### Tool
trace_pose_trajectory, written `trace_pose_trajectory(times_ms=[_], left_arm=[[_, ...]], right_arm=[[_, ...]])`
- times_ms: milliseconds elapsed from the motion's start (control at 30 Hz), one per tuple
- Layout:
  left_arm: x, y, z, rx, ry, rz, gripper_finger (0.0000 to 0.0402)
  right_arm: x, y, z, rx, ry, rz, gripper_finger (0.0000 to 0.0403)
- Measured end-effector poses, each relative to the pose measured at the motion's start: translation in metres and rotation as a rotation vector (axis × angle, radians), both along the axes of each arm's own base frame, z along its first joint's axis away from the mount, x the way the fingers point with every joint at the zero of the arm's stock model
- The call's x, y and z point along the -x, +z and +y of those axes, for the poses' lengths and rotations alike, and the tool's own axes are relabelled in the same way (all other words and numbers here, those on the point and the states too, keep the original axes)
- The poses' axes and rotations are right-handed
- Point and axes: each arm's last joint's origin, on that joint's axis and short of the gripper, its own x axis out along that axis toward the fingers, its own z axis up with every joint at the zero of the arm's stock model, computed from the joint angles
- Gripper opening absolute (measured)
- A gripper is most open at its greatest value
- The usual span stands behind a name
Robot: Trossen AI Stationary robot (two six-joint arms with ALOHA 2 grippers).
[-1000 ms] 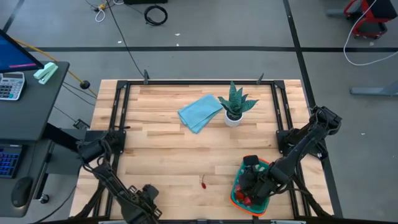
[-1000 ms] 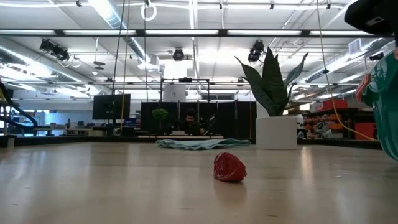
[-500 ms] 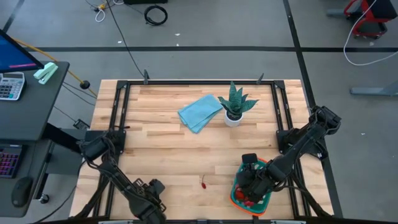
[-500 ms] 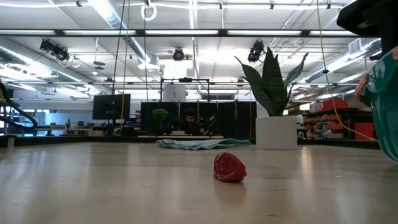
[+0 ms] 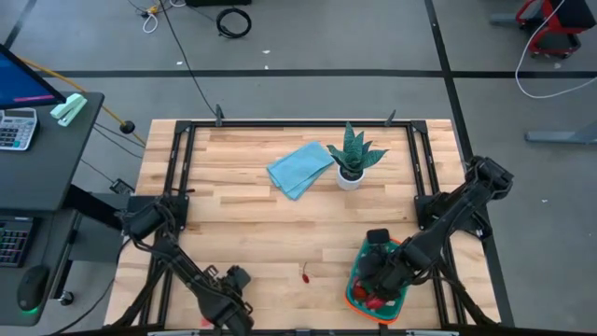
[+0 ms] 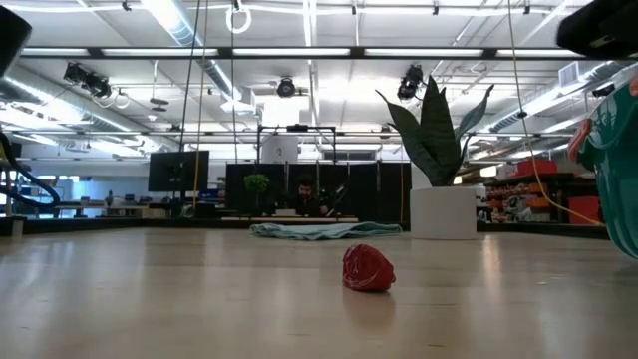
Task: Pick and placing Produce into tupperware
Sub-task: Put the left cherry into the basket
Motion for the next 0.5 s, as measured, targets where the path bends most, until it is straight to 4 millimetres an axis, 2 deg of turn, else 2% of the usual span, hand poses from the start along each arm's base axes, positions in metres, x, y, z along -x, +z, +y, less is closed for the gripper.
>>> trace_pose_trajectory(times_ms=[67, 167, 267, 367, 500], left_arm=[[-0.004, 0.000, 0.004, 0.000, 0.009, 0.000, 0.0013], [-0.014, 0.002, 0.010, -0.028, 0.021, -0.051, 0.0011], [-0.035, 0.011, 0.012, -0.038, -0.026, -0.195, 0.0004], [-0.064, 0.033, 0.014, -0.060, -0.101, -0.378, 0.0004], [-0.102, 0.077, 0.019, -0.144, -0.227, -0.630, 0.0003]], right_arm=[[0.008, 0.007, -0.005, -0.029, -0.021, 0.056, 0.0162], [0.021, 0.024, -0.015, -0.086, -0.096, 0.097, 0.0162], [0.035, 0.043, -0.024, -0.158, -0.186, 0.073, 0.0162], [0.047, 0.062, -0.032, -0.229, -0.224, 0.005, 0.0162], [0.064, 0.082, -0.041, -0.265, -0.227, -0.111, 0.0162]])
